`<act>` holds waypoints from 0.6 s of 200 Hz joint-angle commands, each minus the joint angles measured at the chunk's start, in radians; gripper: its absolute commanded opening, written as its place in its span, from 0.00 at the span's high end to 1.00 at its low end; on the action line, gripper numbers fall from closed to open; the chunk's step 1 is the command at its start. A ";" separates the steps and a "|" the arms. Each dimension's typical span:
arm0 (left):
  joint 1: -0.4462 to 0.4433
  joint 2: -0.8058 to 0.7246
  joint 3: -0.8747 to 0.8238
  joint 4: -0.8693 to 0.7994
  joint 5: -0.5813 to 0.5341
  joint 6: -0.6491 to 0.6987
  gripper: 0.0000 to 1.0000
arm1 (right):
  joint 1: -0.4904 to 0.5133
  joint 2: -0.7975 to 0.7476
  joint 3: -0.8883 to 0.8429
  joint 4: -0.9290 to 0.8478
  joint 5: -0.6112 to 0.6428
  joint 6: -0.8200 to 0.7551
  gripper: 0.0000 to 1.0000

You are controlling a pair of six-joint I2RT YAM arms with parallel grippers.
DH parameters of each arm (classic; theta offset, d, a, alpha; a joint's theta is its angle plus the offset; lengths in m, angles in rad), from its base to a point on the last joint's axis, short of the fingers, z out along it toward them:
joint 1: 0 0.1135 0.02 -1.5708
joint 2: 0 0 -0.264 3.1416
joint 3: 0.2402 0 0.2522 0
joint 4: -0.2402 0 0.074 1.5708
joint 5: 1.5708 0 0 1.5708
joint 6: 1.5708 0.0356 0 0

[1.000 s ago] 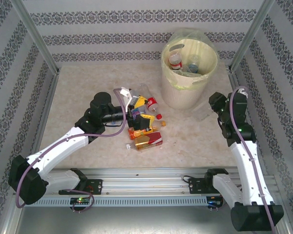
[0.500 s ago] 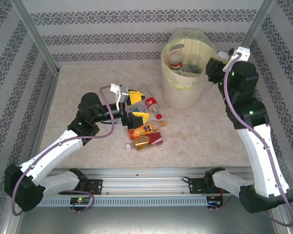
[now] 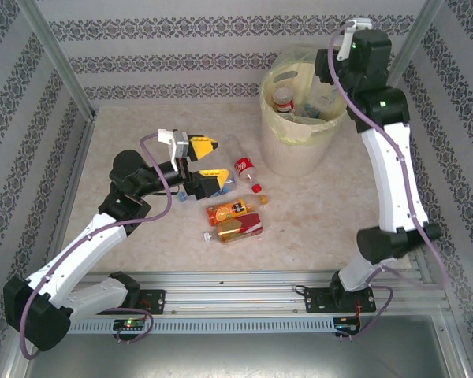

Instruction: Put the plastic bottles in the bin

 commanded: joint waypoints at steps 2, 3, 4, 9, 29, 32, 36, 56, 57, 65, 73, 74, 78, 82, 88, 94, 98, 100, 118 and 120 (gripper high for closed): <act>0.015 -0.010 0.002 0.025 -0.009 0.003 0.00 | -0.010 0.112 0.146 -0.158 -0.092 -0.025 0.53; 0.014 -0.009 0.002 0.024 -0.010 0.005 0.00 | -0.010 0.117 0.152 -0.162 -0.093 -0.025 0.53; 0.014 -0.009 0.002 0.023 -0.010 0.006 0.00 | -0.010 0.119 0.157 -0.164 -0.097 -0.026 0.53; 0.016 -0.007 0.004 0.014 -0.010 0.012 0.00 | -0.013 0.148 0.187 -0.190 -0.118 -0.027 0.53; 0.018 -0.002 0.017 -0.040 -0.019 0.041 0.00 | -0.013 0.243 0.293 -0.283 -0.160 -0.027 0.53; 0.019 -0.001 0.020 -0.053 -0.022 0.048 0.00 | -0.013 0.252 0.303 -0.293 -0.164 -0.026 0.53; 0.020 -0.002 0.024 -0.068 -0.026 0.060 0.00 | -0.014 0.266 0.313 -0.304 -0.171 -0.024 0.53; 0.021 -0.005 0.028 -0.104 -0.045 0.094 0.00 | -0.014 0.306 0.318 -0.327 -0.202 -0.016 0.53; 0.020 -0.004 0.028 -0.105 -0.046 0.095 0.00 | -0.014 0.309 0.317 -0.328 -0.203 -0.016 0.53; 0.020 -0.003 0.028 -0.107 -0.047 0.097 0.00 | -0.013 0.321 0.311 -0.332 -0.220 -0.015 0.53; 0.021 0.001 0.029 -0.110 -0.047 0.097 0.00 | -0.013 0.330 0.307 -0.334 -0.231 -0.013 0.52; 0.021 0.002 0.028 -0.111 -0.048 0.097 0.00 | -0.013 0.330 0.307 -0.334 -0.231 -0.013 0.52; 0.020 0.004 0.029 -0.111 -0.047 0.096 0.00 | -0.011 0.336 0.306 -0.334 -0.236 -0.012 0.52; 0.020 0.006 0.030 -0.113 -0.047 0.096 0.00 | -0.010 0.344 0.306 -0.336 -0.241 -0.011 0.51; 0.021 0.009 0.031 -0.118 -0.047 0.098 0.00 | -0.008 0.350 0.307 -0.336 -0.249 -0.012 0.50; 0.021 0.013 0.031 -0.121 -0.050 0.100 0.00 | -0.007 0.357 0.307 -0.337 -0.258 -0.012 0.48; 0.020 0.013 0.033 -0.125 -0.053 0.103 0.00 | -0.006 0.359 0.307 -0.337 -0.265 -0.010 0.47; 0.020 0.015 0.032 -0.127 -0.054 0.105 0.00 | -0.006 0.362 0.307 -0.337 -0.267 -0.011 0.47; 0.019 0.020 0.041 -0.161 -0.070 0.124 0.00 | -0.002 0.369 0.308 -0.331 -0.292 -0.004 0.40; 0.020 0.020 0.042 -0.163 -0.070 0.126 0.00 | -0.002 0.369 0.308 -0.331 -0.291 -0.004 0.40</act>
